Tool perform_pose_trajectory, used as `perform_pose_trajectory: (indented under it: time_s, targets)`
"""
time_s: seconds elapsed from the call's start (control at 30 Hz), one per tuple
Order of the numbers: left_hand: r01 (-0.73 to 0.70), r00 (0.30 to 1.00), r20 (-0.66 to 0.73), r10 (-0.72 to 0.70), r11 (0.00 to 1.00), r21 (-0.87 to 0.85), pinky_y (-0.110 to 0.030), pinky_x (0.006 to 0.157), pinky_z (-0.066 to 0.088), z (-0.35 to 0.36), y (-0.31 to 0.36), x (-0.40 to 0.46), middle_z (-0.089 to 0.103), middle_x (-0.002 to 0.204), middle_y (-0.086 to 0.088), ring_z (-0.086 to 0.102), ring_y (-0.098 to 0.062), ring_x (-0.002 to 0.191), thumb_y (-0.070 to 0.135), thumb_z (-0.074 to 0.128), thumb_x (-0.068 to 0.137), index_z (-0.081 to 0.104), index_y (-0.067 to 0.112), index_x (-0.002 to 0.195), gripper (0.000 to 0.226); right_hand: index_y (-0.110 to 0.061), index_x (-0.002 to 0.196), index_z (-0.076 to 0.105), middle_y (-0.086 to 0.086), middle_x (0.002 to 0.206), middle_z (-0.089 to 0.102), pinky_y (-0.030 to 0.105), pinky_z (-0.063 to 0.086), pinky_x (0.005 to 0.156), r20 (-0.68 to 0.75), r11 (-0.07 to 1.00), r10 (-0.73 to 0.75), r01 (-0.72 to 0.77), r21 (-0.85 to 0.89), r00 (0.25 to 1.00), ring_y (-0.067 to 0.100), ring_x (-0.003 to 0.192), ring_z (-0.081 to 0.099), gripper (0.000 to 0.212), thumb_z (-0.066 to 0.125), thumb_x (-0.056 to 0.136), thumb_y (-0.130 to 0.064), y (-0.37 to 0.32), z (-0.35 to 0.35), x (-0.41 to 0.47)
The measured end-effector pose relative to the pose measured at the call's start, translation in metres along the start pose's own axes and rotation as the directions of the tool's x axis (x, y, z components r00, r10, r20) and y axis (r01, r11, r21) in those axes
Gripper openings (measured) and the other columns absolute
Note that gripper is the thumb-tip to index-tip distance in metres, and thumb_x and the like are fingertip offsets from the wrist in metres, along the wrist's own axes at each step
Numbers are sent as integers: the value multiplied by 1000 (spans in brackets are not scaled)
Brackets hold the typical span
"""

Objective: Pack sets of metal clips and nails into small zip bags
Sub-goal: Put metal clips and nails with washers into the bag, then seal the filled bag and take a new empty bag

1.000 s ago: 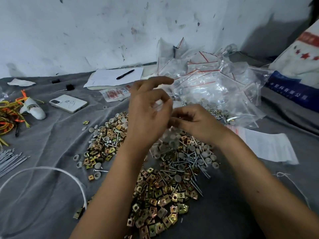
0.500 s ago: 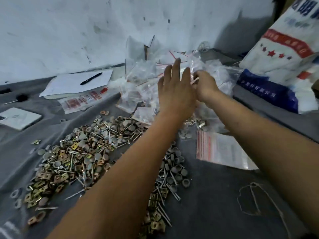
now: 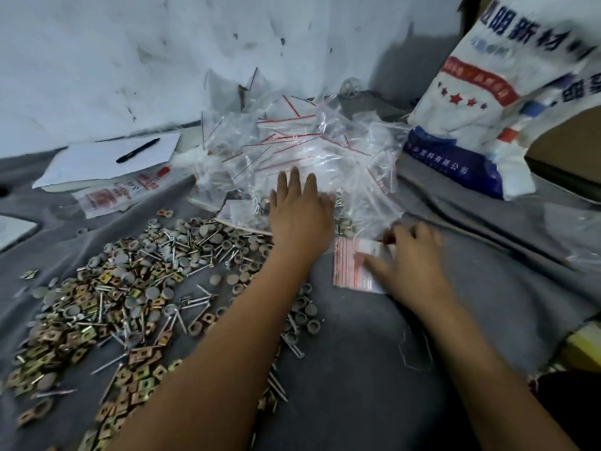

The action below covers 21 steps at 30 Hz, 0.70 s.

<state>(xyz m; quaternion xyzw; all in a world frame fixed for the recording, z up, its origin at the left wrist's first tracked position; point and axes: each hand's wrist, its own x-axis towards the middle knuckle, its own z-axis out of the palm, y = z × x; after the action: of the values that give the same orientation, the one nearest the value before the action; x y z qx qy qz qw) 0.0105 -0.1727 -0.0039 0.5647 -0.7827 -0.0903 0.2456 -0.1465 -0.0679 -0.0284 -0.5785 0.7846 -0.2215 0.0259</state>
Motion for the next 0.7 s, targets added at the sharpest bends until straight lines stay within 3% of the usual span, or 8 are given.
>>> perform_pose_trajectory:
  time_s: [0.1, 0.17, 0.3, 0.4, 0.47, 0.57, 0.7]
  targets:
    - [-29, 979, -206, -4, 987, -158, -42, 117, 26, -1, 16, -39, 52, 148, -20, 41, -38, 141, 32, 47, 108, 61, 6, 133, 39, -16, 120, 68, 7, 121, 51, 33, 36, 104, 75, 983, -135, 124, 133, 988, 29, 120, 45, 68, 85, 70, -58, 12, -8, -12]
    - [-7, 970, -237, -53, 970, -244, -37, 102, 35, 0, 23, -57, 60, 128, -14, 52, -31, 121, 27, 53, 105, 66, 8, 122, 29, -17, 121, 72, 3, 121, 53, 26, 38, 101, 146, 945, -253, 213, 246, 956, 22, 119, 51, 59, 91, 70, -42, 20, -17, -15]
    - [132, 962, -167, -218, 901, -413, -32, 90, 40, 7, 36, -79, 59, 117, -6, 54, -22, 108, 27, 53, 105, 67, 13, 114, 22, -16, 121, 76, -1, 126, 52, 19, 38, 102, 203, 909, -326, 248, 334, 923, 11, 120, 50, 55, 92, 71, -33, 25, -27, -17]
    - [192, 950, -123, -288, 846, -498, -26, 83, 32, 9, 46, -89, 61, 115, -6, 55, -20, 103, 21, 53, 104, 67, 11, 109, 18, -9, 115, 78, 5, 123, 54, 29, 47, 101, 184, 871, -332, 226, 435, 925, 20, 116, 56, 45, 91, 73, -18, 26, -26, -15]
    - [244, 941, -73, -330, 812, -530, -30, 86, 39, 7, 49, -91, 65, 115, -7, 57, -21, 104, 14, 55, 100, 68, 9, 108, 16, -6, 110, 79, 8, 120, 57, 33, 50, 95, 155, 849, -320, 210, 485, 935, 26, 107, 61, 39, 91, 73, -10, 26, -27, -15]
    - [288, 942, 0, -336, 808, -513, -34, 89, 48, 2, 52, -92, 70, 109, -7, 62, -26, 104, 3, 55, 91, 70, 9, 106, 22, -6, 106, 79, 13, 116, 61, 36, 52, 86, 114, 836, -292, 196, 512, 949, 30, 95, 63, 36, 90, 72, -3, 26, -24, -14]
    - [275, 960, 81, -267, 856, -437, -24, 77, 42, 2, 52, -95, 72, 103, -5, 64, -23, 98, 0, 57, 87, 71, 10, 102, 23, -5, 115, 75, 1, 96, 58, 22, 45, 68, 98, 804, -249, 149, 575, 964, 13, 73, 55, 44, 84, 74, 9, 29, -20, -11]
